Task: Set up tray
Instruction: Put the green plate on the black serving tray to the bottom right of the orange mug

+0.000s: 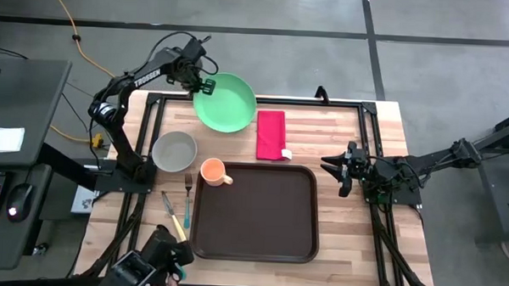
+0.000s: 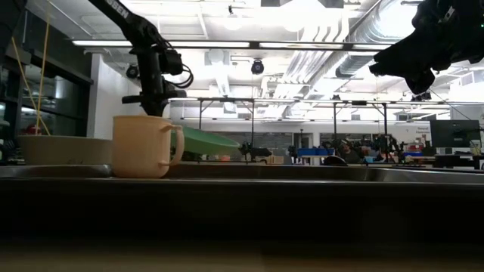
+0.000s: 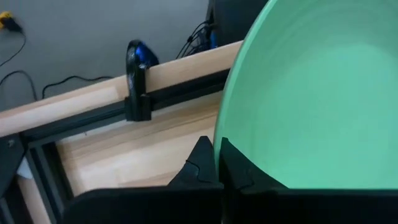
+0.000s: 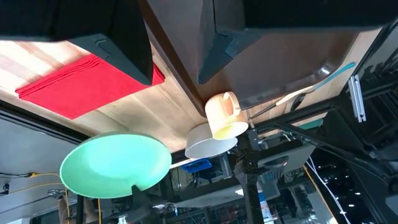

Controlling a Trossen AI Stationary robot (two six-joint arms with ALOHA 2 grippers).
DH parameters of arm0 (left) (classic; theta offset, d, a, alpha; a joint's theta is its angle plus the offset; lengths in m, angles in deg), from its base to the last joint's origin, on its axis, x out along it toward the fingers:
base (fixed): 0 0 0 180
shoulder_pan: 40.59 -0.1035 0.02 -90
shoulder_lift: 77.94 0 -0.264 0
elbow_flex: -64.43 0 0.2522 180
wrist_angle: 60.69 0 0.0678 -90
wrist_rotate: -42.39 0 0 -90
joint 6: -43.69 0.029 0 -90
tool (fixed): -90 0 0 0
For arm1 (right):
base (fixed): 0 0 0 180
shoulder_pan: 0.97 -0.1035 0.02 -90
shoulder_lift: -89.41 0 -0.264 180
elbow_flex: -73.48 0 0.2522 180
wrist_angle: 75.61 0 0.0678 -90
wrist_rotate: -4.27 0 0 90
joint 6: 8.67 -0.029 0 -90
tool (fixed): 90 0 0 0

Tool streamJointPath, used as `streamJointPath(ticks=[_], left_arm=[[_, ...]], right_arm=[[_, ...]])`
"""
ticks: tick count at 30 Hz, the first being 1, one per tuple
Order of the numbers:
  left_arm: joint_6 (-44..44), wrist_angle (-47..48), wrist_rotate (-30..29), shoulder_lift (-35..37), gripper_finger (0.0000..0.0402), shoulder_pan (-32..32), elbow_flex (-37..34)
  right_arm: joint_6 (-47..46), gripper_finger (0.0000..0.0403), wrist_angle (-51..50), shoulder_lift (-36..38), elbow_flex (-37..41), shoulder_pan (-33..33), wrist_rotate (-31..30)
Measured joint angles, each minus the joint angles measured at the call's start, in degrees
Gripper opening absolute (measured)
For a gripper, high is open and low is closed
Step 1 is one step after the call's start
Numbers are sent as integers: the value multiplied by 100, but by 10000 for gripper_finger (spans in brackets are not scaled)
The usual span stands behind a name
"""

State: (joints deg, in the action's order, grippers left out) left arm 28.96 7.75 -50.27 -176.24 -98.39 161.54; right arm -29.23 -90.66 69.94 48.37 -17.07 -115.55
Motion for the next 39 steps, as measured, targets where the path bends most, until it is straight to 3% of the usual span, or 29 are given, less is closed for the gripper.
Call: streamJointPath(ticks=[22,39], left_arm=[[710,529,994,17,14,357,897],[854,530,1786,33,14,1160,897]], right_arm=[[123,103,-252,81,0,-2,-46],[110,103,-1385,1409,-2,-2,-48]])
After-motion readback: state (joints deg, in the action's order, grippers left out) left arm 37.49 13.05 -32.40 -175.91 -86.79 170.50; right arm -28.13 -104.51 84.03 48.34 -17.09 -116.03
